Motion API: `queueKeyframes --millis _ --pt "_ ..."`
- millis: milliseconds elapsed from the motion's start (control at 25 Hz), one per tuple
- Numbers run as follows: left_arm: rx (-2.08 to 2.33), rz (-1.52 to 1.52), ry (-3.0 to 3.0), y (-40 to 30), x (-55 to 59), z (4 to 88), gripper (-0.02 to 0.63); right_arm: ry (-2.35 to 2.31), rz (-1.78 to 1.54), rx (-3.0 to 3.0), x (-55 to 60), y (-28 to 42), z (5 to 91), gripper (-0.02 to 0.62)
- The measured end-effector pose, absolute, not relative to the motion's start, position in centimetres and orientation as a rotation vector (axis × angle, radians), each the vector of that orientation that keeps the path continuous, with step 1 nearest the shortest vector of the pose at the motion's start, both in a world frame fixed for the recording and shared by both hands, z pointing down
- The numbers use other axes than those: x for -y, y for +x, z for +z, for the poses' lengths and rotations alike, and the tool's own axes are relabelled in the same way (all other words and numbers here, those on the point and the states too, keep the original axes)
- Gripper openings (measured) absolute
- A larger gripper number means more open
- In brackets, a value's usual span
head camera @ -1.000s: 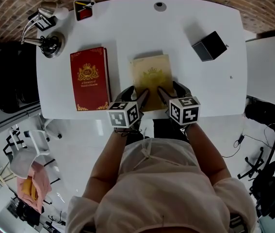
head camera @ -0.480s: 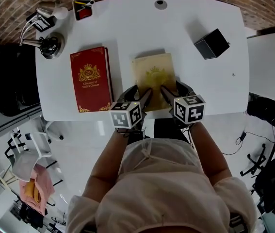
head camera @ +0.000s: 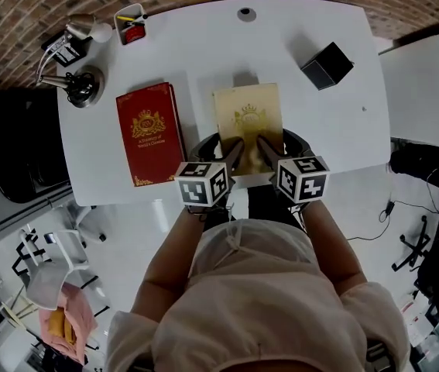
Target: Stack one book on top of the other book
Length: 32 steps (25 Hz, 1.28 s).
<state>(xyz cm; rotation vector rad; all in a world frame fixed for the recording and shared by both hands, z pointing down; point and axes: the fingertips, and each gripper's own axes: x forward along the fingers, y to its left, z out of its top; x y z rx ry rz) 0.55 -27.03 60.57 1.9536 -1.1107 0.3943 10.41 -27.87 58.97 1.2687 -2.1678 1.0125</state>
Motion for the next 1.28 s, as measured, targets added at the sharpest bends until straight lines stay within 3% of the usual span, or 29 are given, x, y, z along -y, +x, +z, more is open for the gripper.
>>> queueKeyframes --millis 280,640,1280 --pt "1.15 0.328 2.073 -2.6 28.8 55.0 0.279 1.364 0.959 2.242 29.0 7.4 53.5 0.258" --pt "1.278 0.282 2.127 -12.4 29.0 49.6 0.279 1.318 0.922 2.359 29.4 -2.2 49.0 0.258" --pt "1.307 0.32 2.008 -26.5 24.3 52.3 0.279 1.155 0.987 2.312 25.3 -16.2 52.1 0.258"
